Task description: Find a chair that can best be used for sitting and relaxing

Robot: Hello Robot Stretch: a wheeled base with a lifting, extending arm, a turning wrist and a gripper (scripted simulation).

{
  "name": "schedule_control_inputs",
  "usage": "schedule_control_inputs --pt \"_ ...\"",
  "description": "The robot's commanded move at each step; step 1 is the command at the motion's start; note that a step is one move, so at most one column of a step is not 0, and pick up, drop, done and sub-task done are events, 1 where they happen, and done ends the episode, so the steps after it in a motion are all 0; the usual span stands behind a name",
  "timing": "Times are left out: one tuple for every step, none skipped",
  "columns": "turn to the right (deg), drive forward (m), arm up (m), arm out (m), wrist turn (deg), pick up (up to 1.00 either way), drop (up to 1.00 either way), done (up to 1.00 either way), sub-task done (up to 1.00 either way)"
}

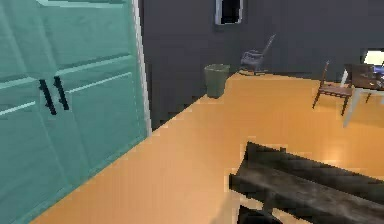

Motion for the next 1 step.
schedule_control_inputs --pt "-15.0 0.00 0.00 0.00 0.0 0.00 0.00 0.00 0.00"
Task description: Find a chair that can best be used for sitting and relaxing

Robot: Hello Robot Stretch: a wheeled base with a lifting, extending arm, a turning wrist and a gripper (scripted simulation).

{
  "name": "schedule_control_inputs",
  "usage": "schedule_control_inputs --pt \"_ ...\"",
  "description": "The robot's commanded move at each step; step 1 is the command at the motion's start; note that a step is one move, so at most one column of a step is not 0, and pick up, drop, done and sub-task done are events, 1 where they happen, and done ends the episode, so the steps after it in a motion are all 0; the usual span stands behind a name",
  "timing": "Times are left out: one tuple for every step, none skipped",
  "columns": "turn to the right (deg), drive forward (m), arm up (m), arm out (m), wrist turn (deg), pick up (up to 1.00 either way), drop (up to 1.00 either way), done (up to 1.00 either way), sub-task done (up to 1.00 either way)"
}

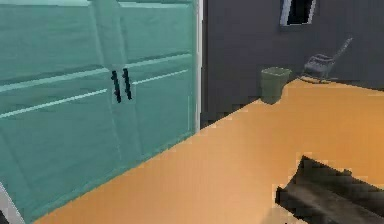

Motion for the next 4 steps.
schedule_control_inputs --pt "0.0 0.75 0.00 0.00 0.0 0.00 0.00 0.00 0.00" --pt "0.0 0.50 0.00 0.00 0.0 0.00 0.00 0.00 0.00" --pt "45.0 0.00 0.00 0.00 0.0 0.00 0.00 0.00 0.00" --pt "0.0 0.75 0.00 0.00 0.0 0.00 0.00 0.00 0.00"
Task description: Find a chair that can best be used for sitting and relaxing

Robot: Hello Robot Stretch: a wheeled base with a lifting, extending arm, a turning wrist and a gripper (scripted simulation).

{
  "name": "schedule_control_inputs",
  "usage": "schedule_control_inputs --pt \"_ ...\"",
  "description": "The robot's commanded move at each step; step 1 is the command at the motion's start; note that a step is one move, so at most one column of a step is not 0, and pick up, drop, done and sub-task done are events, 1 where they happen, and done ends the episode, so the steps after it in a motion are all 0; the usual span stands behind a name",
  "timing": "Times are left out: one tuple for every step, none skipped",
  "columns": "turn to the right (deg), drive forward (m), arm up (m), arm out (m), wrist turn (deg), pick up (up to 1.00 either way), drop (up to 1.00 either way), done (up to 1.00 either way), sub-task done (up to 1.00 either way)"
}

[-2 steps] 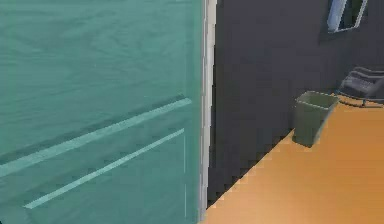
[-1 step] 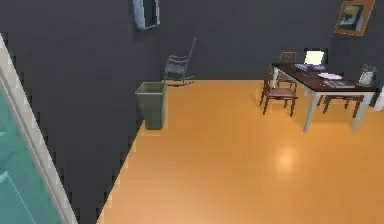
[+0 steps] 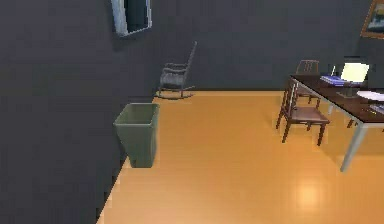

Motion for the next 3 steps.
schedule_control_inputs --pt "21.0 0.00 0.00 0.00 0.0 0.00 0.00 0.00 0.00" --pt "0.0 1.00 0.00 0.00 0.0 0.00 0.00 0.00 0.00" --pt "0.0 0.60 0.00 0.00 0.0 0.00 0.00 0.00 0.00"
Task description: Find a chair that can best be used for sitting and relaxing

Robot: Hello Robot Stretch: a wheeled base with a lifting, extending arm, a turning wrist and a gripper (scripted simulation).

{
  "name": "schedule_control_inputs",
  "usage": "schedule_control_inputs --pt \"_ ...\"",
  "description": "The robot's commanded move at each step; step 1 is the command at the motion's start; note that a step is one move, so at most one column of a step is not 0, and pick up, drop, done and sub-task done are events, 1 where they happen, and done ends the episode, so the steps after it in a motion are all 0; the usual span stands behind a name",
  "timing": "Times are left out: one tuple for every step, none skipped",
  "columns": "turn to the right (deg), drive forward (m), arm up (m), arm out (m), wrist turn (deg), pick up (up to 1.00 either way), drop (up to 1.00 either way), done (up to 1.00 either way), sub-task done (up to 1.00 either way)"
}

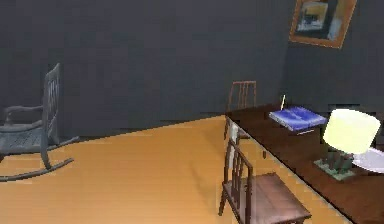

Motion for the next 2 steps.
schedule_control_inputs --pt "24.0 0.00 0.00 0.00 0.0 0.00 0.00 0.00 0.00" --pt "0.0 0.00 0.00 0.00 0.0 0.00 0.00 1.00 0.00"
